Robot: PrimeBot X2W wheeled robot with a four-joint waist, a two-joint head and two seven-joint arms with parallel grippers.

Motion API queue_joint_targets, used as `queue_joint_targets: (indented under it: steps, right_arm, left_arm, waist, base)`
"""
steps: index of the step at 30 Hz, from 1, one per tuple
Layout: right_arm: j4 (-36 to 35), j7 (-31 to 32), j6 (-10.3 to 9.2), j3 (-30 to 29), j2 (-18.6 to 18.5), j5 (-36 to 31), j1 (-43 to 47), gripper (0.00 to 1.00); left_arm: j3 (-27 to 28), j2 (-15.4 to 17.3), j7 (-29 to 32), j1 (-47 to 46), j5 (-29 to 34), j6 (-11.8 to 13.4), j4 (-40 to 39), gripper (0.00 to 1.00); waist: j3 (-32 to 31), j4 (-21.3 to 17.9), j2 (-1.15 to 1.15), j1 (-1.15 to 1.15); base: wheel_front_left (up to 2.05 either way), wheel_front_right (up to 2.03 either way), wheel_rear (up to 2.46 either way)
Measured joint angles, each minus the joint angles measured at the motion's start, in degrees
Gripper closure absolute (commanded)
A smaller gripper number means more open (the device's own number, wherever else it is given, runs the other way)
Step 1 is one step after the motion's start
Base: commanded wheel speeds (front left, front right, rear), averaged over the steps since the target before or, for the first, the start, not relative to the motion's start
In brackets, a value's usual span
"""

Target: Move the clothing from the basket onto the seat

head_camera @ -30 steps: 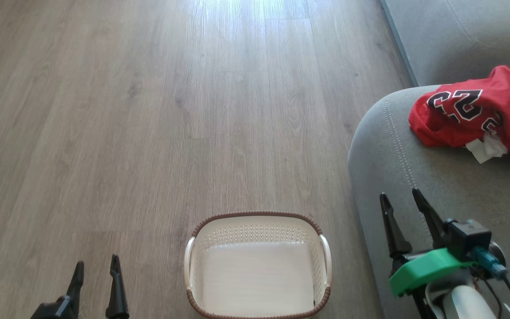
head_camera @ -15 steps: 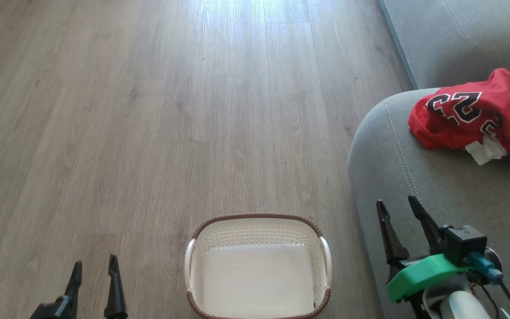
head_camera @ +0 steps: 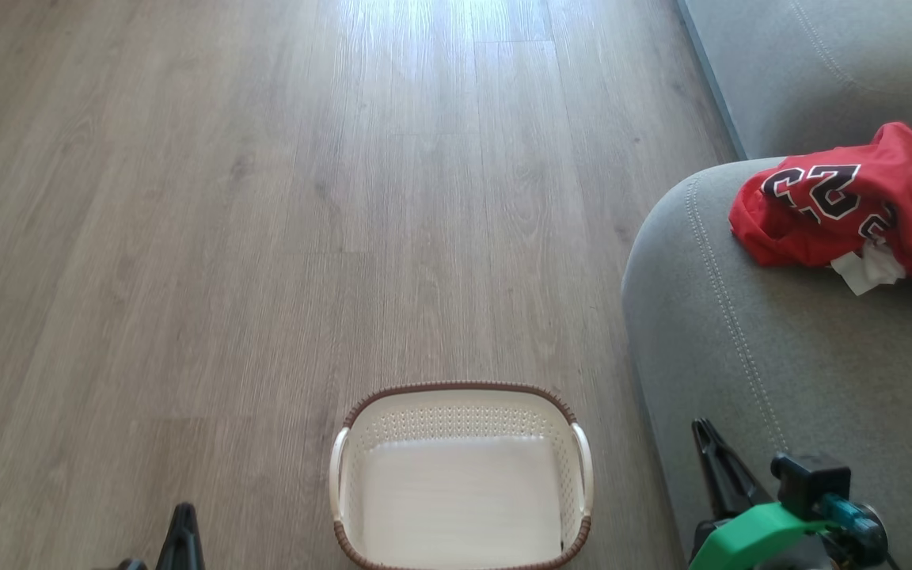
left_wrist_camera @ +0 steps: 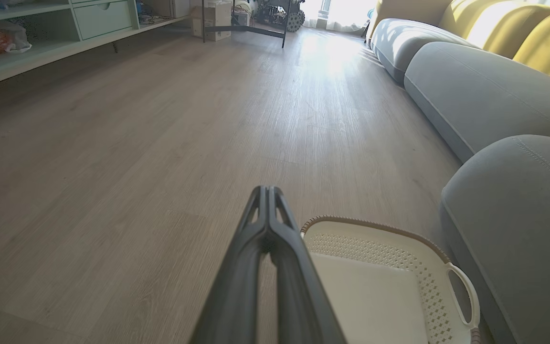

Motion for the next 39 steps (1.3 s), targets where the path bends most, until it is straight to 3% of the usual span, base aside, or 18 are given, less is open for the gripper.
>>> queue_joint_targets:
  steps: [39]
  right_arm:
    - [-1.19,6.61,0.00,-3.45,0.00,25.98,-0.94,1.00]
  left_arm:
    - [6.38,-3.21,6.48,-1.47,-20.19,-5.63,-0.62,1.00]
  waist:
    - [1.05,-0.89,0.00,0.00]
  base:
    - [0.00,0.00,0.00]
